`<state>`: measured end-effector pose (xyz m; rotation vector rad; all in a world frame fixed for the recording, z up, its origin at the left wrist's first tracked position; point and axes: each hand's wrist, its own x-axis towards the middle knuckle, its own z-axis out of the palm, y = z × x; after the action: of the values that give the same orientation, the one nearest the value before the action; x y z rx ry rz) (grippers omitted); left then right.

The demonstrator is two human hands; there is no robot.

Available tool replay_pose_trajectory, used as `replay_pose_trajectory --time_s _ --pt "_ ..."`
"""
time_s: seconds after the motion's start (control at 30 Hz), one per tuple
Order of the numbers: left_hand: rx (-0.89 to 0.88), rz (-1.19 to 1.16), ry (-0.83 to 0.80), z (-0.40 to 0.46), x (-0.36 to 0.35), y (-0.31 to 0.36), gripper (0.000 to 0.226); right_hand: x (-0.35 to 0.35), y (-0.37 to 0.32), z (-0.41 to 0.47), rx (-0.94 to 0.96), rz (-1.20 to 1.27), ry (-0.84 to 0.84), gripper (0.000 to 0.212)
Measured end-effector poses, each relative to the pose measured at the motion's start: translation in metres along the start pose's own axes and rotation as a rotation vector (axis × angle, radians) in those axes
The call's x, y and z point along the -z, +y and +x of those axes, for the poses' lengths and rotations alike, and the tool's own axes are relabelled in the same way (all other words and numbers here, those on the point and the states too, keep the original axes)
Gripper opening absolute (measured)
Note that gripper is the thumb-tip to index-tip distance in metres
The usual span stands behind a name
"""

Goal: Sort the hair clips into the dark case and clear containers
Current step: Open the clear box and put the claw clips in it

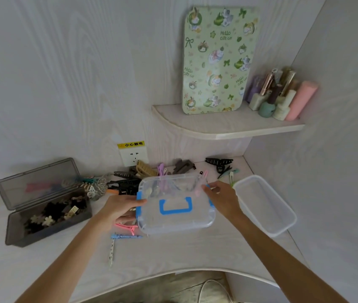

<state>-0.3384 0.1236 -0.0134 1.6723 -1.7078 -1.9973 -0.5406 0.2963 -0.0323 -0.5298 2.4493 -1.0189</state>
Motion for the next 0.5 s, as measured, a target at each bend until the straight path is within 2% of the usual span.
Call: replay_pose_trajectory --time_s 0.1,0.17,0.27,0.33,0.37,0.43,0.5 --pt "0.0 -0.041 -0.013 0.004 0.004 -0.004 0.038 0.004 0.005 0.004 -0.014 0.079 -0.058 0.027" --pt "-0.025 -0.044 -0.02 0.005 0.005 -0.006 0.039 0.008 0.008 0.007 -0.035 -0.037 -0.125 0.031" --pt "-0.08 0.019 0.028 0.007 0.002 -0.011 0.03 0.013 0.003 0.004 0.077 -0.168 -0.023 0.024" --pt "-0.113 0.012 0.058 0.006 0.002 -0.015 0.023 0.013 -0.005 -0.006 0.284 -0.223 0.035 0.033" --pt "-0.119 -0.011 0.05 0.006 0.003 -0.018 0.021 0.011 -0.008 -0.011 0.363 -0.29 -0.011 0.04" --pt "-0.102 -0.089 -0.004 0.006 0.007 -0.025 0.02 0.003 -0.007 -0.017 0.428 -0.434 -0.131 0.056" --pt "-0.089 -0.086 -0.01 0.007 0.014 -0.034 0.019 0.0 -0.003 -0.02 0.419 -0.45 -0.173 0.063"
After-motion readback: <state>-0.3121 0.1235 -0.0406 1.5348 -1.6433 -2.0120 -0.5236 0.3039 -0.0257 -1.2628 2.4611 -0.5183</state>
